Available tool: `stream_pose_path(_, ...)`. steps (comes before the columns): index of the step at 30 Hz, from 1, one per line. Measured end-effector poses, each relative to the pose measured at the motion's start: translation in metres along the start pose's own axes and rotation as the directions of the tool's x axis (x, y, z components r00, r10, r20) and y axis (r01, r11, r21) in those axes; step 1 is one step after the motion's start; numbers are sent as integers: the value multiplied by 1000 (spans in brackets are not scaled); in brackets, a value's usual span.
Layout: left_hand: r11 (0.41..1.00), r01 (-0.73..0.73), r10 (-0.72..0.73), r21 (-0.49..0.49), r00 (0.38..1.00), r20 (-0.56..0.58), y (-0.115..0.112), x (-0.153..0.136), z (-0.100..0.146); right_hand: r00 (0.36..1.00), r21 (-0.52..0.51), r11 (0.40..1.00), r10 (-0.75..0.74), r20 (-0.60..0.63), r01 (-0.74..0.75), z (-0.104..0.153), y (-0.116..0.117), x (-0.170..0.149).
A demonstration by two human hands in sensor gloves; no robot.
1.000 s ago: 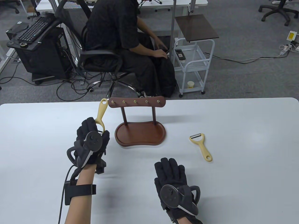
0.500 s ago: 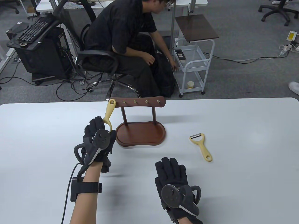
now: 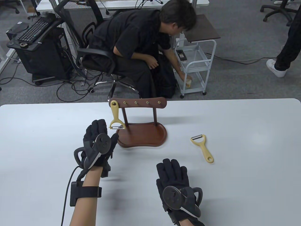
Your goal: Hook vegetable scraper onto key rack
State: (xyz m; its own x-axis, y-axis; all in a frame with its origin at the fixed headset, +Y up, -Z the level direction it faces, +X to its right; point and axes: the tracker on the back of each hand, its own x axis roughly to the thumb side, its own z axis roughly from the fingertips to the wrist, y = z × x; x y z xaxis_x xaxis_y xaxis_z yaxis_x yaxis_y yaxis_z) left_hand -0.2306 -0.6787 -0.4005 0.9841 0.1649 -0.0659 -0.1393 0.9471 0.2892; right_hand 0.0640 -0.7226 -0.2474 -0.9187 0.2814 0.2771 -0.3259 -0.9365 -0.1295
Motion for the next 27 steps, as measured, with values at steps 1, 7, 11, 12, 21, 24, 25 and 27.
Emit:
stream_pose_path(1,1000,-6,6,5,1000,8,2,0,3,1000,0,1000,-3,-1,3,0,0,0)
stream_pose_path(7,999,-34,33,24,998,59,11,-1,27,1000,1,1000,-17,-6,17,0,-1,-2)
stream_pose_path(11,998,-57,54,31,995,88,15,-1,46,1000,2,1000,-15,-6,15,0,-1,-2)
stream_pose_path(12,998,-61,58,30,994,97,16,-1,51,1000,2,1000,-16,-8,16,0,-1,-3)
stream_pose_path(21,997,-77,73,27,987,140,17,-12,93,998,-1,1000,-30,-50,30,-2,-3,-15)
stream_pose_path(24,996,-90,86,16,982,168,18,-16,104,997,1,1000,-25,-75,25,-3,-3,-20)
stream_pose_path(25,996,-88,83,21,981,174,19,-17,107,996,3,1000,-24,-81,24,-3,-3,-22)
stream_pose_path(27,995,-93,85,31,977,195,18,-21,116,994,4,999,-31,-106,31,-4,-4,-27)
